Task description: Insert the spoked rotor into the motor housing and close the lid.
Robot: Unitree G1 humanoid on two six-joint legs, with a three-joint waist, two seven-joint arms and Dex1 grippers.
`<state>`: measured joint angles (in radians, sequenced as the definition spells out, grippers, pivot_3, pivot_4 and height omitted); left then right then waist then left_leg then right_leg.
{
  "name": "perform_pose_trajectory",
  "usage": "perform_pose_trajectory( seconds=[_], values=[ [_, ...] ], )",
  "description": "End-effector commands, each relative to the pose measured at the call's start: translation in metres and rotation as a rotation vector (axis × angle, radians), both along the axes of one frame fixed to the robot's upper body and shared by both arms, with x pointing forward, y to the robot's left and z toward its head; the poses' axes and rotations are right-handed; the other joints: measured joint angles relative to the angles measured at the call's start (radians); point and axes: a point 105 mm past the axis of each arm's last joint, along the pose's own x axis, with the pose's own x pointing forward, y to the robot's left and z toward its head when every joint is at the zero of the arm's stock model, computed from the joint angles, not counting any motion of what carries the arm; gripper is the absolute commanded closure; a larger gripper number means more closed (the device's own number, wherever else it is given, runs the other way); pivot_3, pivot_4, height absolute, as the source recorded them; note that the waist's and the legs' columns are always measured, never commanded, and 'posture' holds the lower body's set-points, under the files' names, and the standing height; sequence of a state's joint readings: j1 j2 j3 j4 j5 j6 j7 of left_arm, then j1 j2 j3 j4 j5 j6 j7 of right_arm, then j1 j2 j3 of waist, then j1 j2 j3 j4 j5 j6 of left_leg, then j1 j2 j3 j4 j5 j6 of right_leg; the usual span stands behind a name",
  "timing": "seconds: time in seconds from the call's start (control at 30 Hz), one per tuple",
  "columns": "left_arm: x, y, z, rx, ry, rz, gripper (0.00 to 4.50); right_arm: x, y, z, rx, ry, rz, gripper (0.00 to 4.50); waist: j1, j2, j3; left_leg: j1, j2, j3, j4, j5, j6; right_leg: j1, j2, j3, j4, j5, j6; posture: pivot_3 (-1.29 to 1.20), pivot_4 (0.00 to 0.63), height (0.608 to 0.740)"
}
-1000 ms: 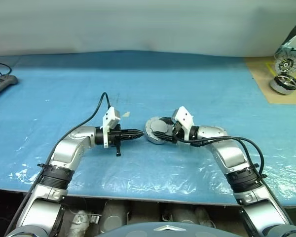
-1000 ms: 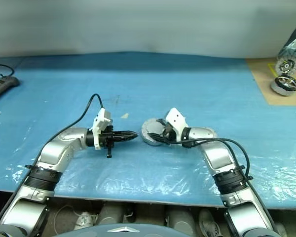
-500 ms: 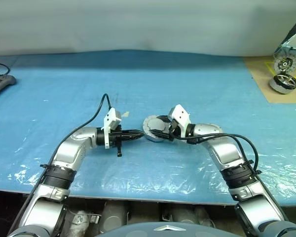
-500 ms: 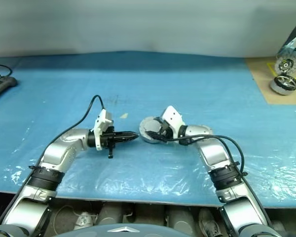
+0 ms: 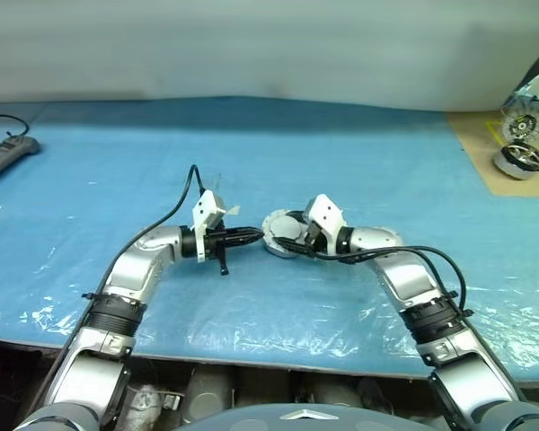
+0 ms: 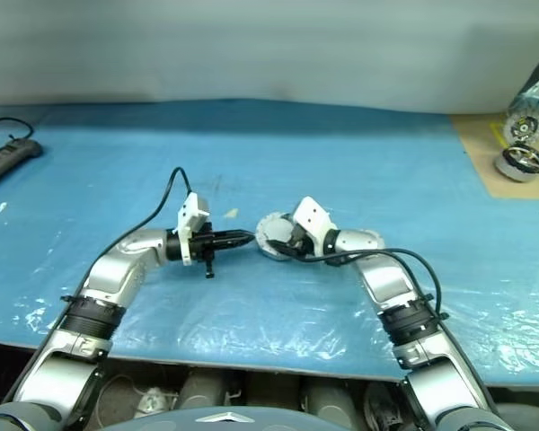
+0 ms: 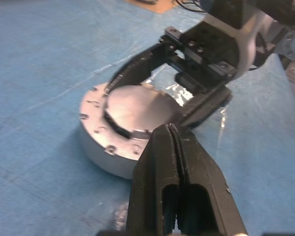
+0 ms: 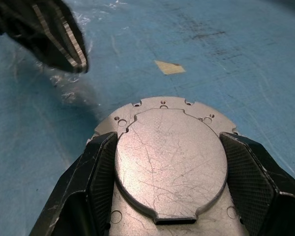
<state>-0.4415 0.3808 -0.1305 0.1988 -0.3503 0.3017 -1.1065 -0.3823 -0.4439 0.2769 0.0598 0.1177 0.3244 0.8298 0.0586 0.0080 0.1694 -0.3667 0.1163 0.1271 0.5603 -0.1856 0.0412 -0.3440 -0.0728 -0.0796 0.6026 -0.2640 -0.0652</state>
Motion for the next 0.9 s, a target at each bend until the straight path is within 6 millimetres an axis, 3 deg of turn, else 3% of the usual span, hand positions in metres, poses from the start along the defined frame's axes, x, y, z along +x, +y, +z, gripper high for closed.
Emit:
perform_pose_trajectory(
  seconds=[0.03,0.17,0.43,0.57,0.73,0.87,0.9],
  values=[
    [0.003,-0.009,0.002,0.033,-0.064,-0.021,4.5,-0.047,-0.028,-0.077,-0.143,0.36,0.009,1.54,0.006,0.0,-0.002,0.0,0.0,0.0,0.0,-0.001,0.001,0.0,0.0,0.0,-0.001,0.0,0.0,0.0,0.15,0.74],
    [0.007,-0.017,-0.013,0.115,-0.111,-0.031,4.5,-0.047,-0.02,-0.069,-0.103,0.379,0.03,1.54,0.01,-0.002,-0.005,0.0,0.0,0.001,-0.002,-0.002,0.003,0.002,0.0,0.0,-0.004,-0.001,0.002,0.0,0.15,0.74],
    [-0.01,-0.044,-0.027,0.118,-0.118,-0.112,4.5,-0.039,-0.015,-0.067,-0.097,0.376,0.031,1.54,0.008,-0.004,-0.008,0.001,0.0,0.002,-0.01,-0.002,0.003,0.003,0.0,-0.001,-0.013,-0.001,0.001,0.0,0.15,0.74],
    [-0.015,-0.04,-0.04,0.207,-0.139,-0.149,4.5,-0.038,-0.018,-0.064,-0.093,0.376,0.026,1.54,0.01,-0.005,-0.009,0.008,0.0,0.002,-0.012,-0.003,0.002,0.009,0.0,-0.001,-0.014,-0.001,0.002,0.0,0.15,0.74],
    [-0.014,-0.032,-0.043,0.257,-0.151,-0.158,4.5,-0.035,-0.018,-0.053,-0.078,0.307,0.019,1.54,0.01,-0.007,-0.011,0.013,0.0,0.004,-0.018,-0.003,0.001,0.011,0.0,0.0,-0.018,-0.002,0.002,0.0,0.15,0.74],
    [-0.016,-0.034,-0.032,0.246,-0.161,-0.165,4.5,-0.039,-0.016,-0.045,-0.048,0.27,0.032,0.17,0.01,-0.007,-0.011,0.011,0.0,0.005,-0.02,-0.003,0.001,0.01,0.0,0.0,-0.02,-0.002,0.003,0.0,0.15,0.74],
    [-0.017,-0.036,-0.028,0.243,-0.164,-0.167,4.5,-0.038,-0.016,-0.044,-0.048,0.26,0.022,0.01,0.01,-0.007,-0.011,0.01,0.0,0.006,-0.02,-0.003,0.001,0.009,0.0,0.0,-0.02,-0.002,0.003,0.0,0.15,0.74]
  ],
)
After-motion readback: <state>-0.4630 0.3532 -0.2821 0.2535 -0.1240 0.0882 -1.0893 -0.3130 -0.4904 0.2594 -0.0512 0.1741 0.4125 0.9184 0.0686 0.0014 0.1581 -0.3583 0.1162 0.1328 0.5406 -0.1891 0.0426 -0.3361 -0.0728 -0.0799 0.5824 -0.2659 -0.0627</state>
